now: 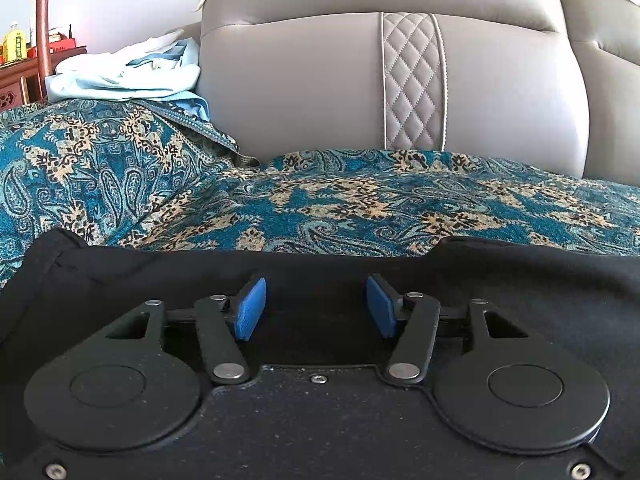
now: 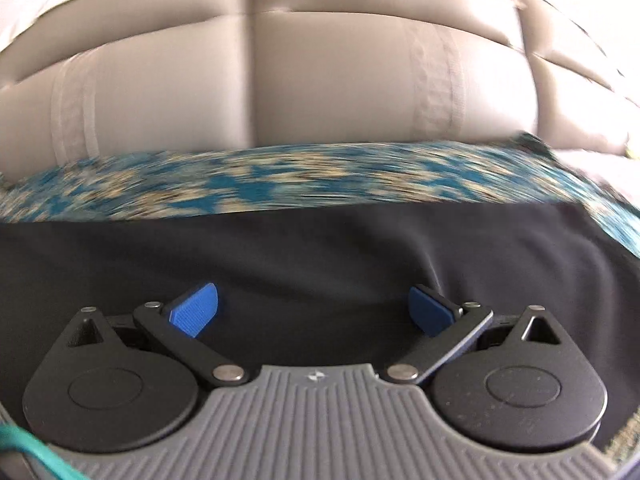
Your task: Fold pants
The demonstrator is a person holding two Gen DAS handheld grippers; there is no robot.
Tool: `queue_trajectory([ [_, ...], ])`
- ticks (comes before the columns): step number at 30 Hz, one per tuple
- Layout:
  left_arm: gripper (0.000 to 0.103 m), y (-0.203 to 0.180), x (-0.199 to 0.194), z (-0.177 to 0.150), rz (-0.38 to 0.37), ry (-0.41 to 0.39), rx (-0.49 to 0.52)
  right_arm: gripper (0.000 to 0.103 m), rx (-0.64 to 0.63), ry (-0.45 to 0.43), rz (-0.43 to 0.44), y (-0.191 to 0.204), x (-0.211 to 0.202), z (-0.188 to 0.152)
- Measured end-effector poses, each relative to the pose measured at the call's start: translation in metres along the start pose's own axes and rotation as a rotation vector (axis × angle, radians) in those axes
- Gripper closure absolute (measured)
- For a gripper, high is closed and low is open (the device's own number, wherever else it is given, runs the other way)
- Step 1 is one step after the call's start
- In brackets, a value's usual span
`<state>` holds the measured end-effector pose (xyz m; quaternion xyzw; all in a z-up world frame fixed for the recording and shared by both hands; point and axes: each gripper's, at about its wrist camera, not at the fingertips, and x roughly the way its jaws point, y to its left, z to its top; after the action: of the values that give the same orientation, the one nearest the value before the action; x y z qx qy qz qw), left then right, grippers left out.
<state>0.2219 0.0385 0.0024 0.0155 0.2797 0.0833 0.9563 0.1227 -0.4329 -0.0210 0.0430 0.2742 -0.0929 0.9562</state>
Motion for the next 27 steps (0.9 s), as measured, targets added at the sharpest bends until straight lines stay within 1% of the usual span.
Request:
queue_trajectory([
  [3,0.048,0.000,0.000,0.000,0.000,0.000,0.000,0.000,0.055,-0.007,-0.084,-0.034,-0.002,-0.005],
  [4,0.048,0.000,0.000,0.000,-0.001,0.000,-0.001,0.000,0.079,-0.014,-0.100,-0.045,-0.004,-0.007],
  [6,0.048,0.000,0.000,0.000,-0.001,0.000,-0.001,0.000,0.143,-0.034,-0.136,-0.072,-0.009,-0.013],
  [9,0.048,0.000,0.000,0.000,-0.001,0.000,0.000,0.000,0.229,-0.049,-0.224,-0.107,-0.016,-0.021],
  [11,0.048,0.000,0.000,0.000,-0.001,0.000,0.000,0.000,0.306,-0.075,-0.273,-0.131,-0.024,-0.028],
  [12,0.048,0.000,0.000,0.000,-0.001,0.000,0.001,0.000,0.350,-0.095,-0.285,-0.143,-0.029,-0.031],
  [14,0.048,0.000,0.000,0.000,0.000,0.000,0.002,0.000,0.459,-0.148,-0.281,-0.162,-0.043,-0.040],
  [15,0.048,0.000,0.000,0.000,0.001,-0.001,0.003,0.000,0.522,-0.195,-0.262,-0.170,-0.054,-0.046],
  [16,0.048,0.000,0.000,0.000,0.002,-0.001,0.004,0.000,0.567,-0.227,-0.276,-0.173,-0.063,-0.051],
  [17,0.048,0.000,0.000,0.000,0.003,-0.001,0.004,0.000,0.611,-0.254,-0.315,-0.175,-0.073,-0.056],
  [18,0.048,-0.001,0.000,0.000,0.004,-0.001,0.005,0.000,0.648,-0.270,-0.344,-0.178,-0.080,-0.060],
  [19,0.047,-0.001,0.000,0.000,0.004,-0.001,0.005,0.000,0.715,-0.284,-0.367,-0.183,-0.087,-0.067],
  [21,0.047,-0.001,0.000,0.000,0.005,-0.001,0.007,0.000,0.829,-0.268,-0.356,-0.194,-0.094,-0.080],
  [22,0.047,-0.001,0.000,0.000,0.006,-0.001,0.008,0.000,0.880,-0.245,-0.320,-0.199,-0.093,-0.086],
  [23,0.047,-0.001,0.000,0.000,0.007,-0.001,0.009,0.001,0.904,-0.227,-0.292,-0.201,-0.091,-0.090],
  [24,0.047,-0.001,0.000,0.000,0.009,-0.002,0.009,0.002,0.908,-0.211,-0.276,-0.200,-0.088,-0.093],
  [25,0.047,-0.002,0.000,0.000,0.010,-0.002,0.010,0.003,0.886,-0.196,-0.272,-0.195,-0.085,-0.093],
  [27,0.047,-0.002,0.000,0.000,0.011,-0.002,0.012,0.003,0.808,-0.176,-0.298,-0.184,-0.077,-0.086],
])
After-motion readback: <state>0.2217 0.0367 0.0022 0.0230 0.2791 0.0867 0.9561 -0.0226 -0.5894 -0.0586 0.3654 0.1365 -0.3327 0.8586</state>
